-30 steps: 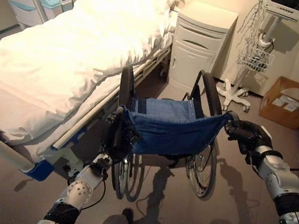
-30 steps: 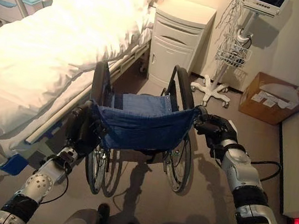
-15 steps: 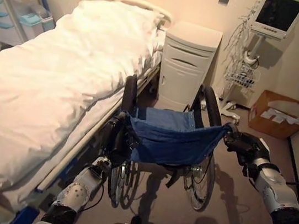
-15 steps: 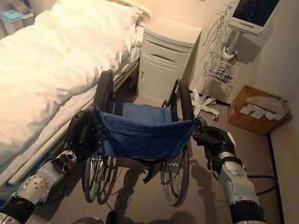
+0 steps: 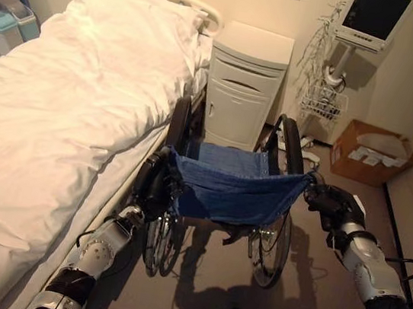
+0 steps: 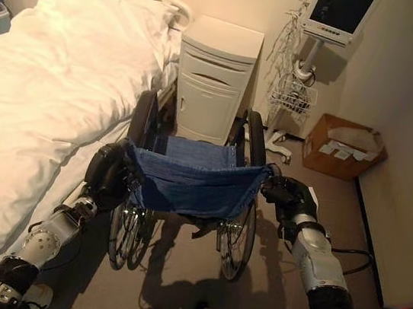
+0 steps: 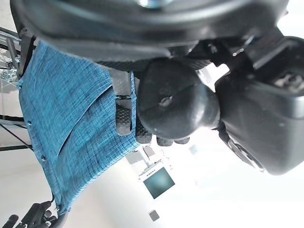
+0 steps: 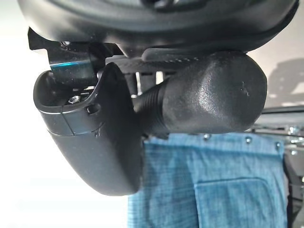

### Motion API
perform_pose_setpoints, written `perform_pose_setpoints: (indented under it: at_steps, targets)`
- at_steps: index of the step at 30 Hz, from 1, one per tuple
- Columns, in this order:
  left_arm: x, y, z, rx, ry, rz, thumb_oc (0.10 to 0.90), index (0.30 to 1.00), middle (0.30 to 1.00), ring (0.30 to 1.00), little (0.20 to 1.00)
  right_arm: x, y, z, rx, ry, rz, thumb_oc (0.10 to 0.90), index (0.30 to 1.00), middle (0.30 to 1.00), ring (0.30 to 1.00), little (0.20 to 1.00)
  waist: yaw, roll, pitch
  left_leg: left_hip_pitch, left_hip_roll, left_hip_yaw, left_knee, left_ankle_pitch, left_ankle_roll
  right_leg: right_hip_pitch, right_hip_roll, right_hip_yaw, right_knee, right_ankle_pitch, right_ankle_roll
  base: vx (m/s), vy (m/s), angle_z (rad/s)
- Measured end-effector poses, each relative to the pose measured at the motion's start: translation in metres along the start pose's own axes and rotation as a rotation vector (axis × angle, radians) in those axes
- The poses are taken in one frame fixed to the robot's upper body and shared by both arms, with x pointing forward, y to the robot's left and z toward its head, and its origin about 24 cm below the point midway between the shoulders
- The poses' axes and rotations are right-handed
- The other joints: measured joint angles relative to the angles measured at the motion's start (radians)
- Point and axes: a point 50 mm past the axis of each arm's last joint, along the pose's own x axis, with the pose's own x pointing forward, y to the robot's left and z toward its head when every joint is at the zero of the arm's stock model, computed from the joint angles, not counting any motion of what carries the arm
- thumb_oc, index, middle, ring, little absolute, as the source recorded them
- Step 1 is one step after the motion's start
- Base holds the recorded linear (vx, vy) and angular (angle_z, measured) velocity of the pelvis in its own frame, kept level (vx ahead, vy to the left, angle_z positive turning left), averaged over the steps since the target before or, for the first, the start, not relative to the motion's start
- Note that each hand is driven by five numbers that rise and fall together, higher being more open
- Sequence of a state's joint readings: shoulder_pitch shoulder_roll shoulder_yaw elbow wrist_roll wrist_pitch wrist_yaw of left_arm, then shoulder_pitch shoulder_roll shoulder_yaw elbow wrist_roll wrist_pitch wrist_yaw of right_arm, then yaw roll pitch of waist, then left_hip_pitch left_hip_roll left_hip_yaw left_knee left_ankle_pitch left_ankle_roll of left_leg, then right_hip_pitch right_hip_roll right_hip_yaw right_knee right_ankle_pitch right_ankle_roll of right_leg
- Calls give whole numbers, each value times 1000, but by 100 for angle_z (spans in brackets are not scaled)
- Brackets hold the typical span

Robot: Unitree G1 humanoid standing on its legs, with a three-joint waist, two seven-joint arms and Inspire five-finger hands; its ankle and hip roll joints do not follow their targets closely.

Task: Push the wheelchair next to the bed

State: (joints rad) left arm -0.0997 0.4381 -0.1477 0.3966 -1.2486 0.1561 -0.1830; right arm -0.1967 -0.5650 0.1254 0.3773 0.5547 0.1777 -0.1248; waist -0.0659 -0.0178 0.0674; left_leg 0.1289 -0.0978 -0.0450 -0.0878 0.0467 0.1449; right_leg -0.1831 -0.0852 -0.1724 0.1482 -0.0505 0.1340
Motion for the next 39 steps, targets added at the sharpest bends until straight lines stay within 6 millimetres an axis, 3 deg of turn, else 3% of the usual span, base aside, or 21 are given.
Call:
perform_pose_setpoints:
  at_steps: [3,6,7,11,15,17,18,33,39]
  targets:
    - [-2,1,-8,-5,14,1,400,300,300,300,300,-5,-5,-5,-14,10,-8,400,300,300,300,300,-5,-22,-11,28,2,26,-9,-37,-17,47,-24,0,-55,19,1,106,-171,49]
    - [-6,5,-5,11,13,3,400,300,300,300,300,-7,-5,-5,-14,8,-1,400,300,300,300,300,-1,-43,-23,44,19,56,-3,-57,-57,110,-19,-11,-130,135,-39,82,-126,17]
    - [-6,7,-5,9,11,8,400,300,300,300,300,-7,-3,-5,-10,6,2,400,300,300,300,300,-4,-44,-24,51,29,75,-3,-64,-70,128,-10,-22,-152,165,-68,57,-98,11]
    - [-5,5,-4,3,4,3,400,300,300,300,300,-6,-3,-2,-11,-4,2,400,300,300,300,300,-2,-41,-28,59,70,115,-2,-71,-96,178,31,-37,-231,181,-86,47,-87,6]
    - [-4,3,-9,-8,7,0,400,300,300,300,300,-6,-4,-3,-13,-1,-3,400,300,300,300,300,-4,-35,-24,64,78,136,-2,-74,-100,190,37,-38,-237,181,-94,12,-46,5]
    - [-4,4,-9,-2,7,3,400,300,300,300,300,-6,-4,-3,-13,1,-3,667,700,700,700,700,-4,-32,-22,64,77,136,-3,-74,-101,190,36,-38,-237,180,-93,0,0,0]
    - [-4,4,-9,-2,8,3,800,900,900,900,900,-6,-4,-3,-13,2,-3,800,900,900,900,900,-5,-32,-22,64,76,136,-3,-77,-104,190,35,-37,-237,180,-93,0,0,0]
    - [-5,8,-7,63,2,42,800,900,900,900,900,-6,-3,-3,34,-10,-11,800,900,900,900,900,-4,-26,-20,70,76,160,-9,-77,-104,193,35,-33,-237,181,-93,-4,8,0]
    - [-4,9,-2,206,-10,147,800,900,900,900,900,-6,-6,-1,21,-18,-24,800,900,900,900,900,0,-19,-22,70,76,163,-9,-77,-104,194,33,-33,-237,182,-91,-12,18,1]
